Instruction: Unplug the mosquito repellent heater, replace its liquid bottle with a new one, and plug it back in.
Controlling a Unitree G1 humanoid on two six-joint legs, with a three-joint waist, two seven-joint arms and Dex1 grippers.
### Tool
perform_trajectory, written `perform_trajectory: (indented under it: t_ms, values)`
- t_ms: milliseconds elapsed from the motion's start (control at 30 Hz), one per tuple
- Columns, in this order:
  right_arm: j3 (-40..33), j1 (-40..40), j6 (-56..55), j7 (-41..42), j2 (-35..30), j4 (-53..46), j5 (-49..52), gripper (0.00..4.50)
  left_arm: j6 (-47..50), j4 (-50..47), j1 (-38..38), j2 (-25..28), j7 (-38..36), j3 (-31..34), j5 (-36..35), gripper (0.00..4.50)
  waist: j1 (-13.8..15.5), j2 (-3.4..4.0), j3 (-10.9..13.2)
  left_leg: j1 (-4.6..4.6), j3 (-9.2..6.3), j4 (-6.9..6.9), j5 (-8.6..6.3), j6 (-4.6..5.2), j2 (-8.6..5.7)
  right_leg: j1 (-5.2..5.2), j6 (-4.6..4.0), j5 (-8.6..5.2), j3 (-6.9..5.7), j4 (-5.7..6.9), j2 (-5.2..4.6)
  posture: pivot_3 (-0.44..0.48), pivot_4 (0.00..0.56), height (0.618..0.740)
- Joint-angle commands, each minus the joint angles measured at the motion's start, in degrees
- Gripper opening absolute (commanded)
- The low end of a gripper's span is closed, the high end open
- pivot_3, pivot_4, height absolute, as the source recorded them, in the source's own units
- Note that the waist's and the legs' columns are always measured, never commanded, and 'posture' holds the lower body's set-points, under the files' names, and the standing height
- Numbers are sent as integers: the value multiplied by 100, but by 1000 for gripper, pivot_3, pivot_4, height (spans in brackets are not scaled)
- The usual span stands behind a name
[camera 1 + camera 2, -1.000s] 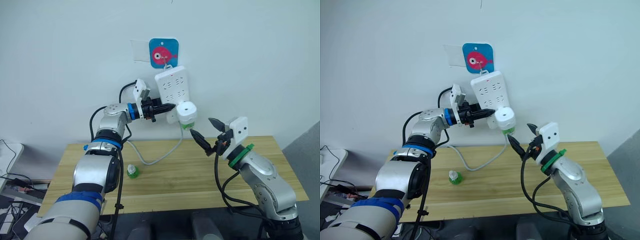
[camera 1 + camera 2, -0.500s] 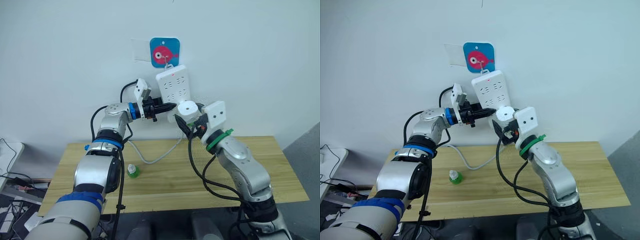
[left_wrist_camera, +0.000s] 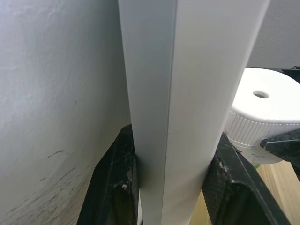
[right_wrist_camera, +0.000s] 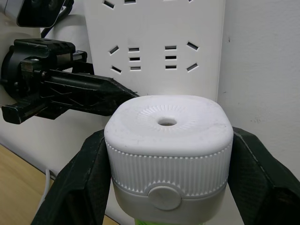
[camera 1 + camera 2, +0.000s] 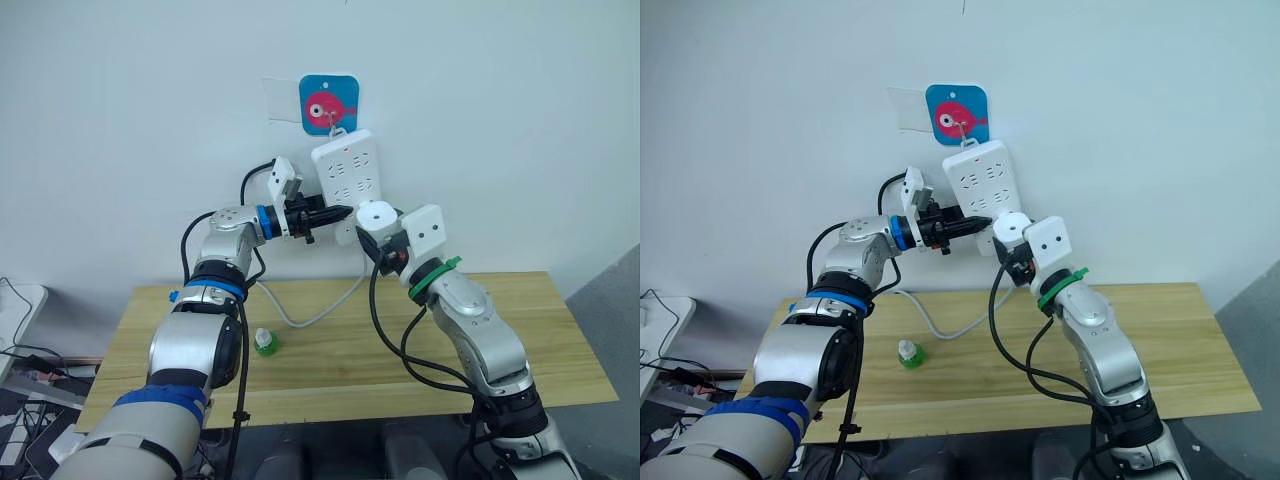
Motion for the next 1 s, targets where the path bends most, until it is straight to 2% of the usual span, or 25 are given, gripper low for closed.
perform_trajectory:
  t_ms: [33,233,467,500,533,767,900,1000]
  values:
    - [-78,318,-82,239,-141,-672,151,2965,-88,-196,-74,-6,186,13,38,1311,13,0,0,-1,0,0,0,0,0,0,0,0,0,-2,0,-235,147,740]
    - [-292,917,220,284,-411,-1487,235,2965,-170,-137,-78,27,242,30,69,1311,-7,0,21,-10,-3,-1,0,0,0,-3,4,-3,-3,-9,-1,-240,150,740]
    - [-834,862,453,122,-294,-1551,495,2965,-162,-195,29,112,258,60,50,1311,-9,-1,24,-7,-7,-1,0,0,0,1,5,-3,-11,-5,-1,-241,149,740]
    - [-958,852,473,122,-262,-1492,577,2965,-144,-247,94,146,231,65,38,2066,-19,0,24,-6,-7,-1,0,0,1,1,5,-3,-10,-4,-1,-240,147,740]
    - [-1103,843,518,101,-204,-1444,693,2965,-132,-319,173,183,209,63,29,2268,-39,0,24,-6,-6,-2,0,0,1,0,5,-3,-8,-3,-1,-238,146,740]
    - [-1932,790,1007,-2,0,-1175,1507,2965,219,-1366,1086,693,167,122,-93,4488,-149,20,38,0,2,-13,0,0,7,-10,2,-4,12,0,8,-221,152,740]
    - [-2612,670,1523,-408,459,-814,2321,2965,587,-2882,2184,1141,111,109,-251,4488,-223,37,50,4,6,-23,-1,0,15,-14,-2,-7,37,2,11,-192,157,740]
    - [-3416,352,2056,-969,860,-369,3274,2965,635,-4519,3090,1162,342,-23,-379,4488,-185,54,88,-1,9,-24,-1,0,14,-20,-2,-7,51,2,6,-170,164,740]
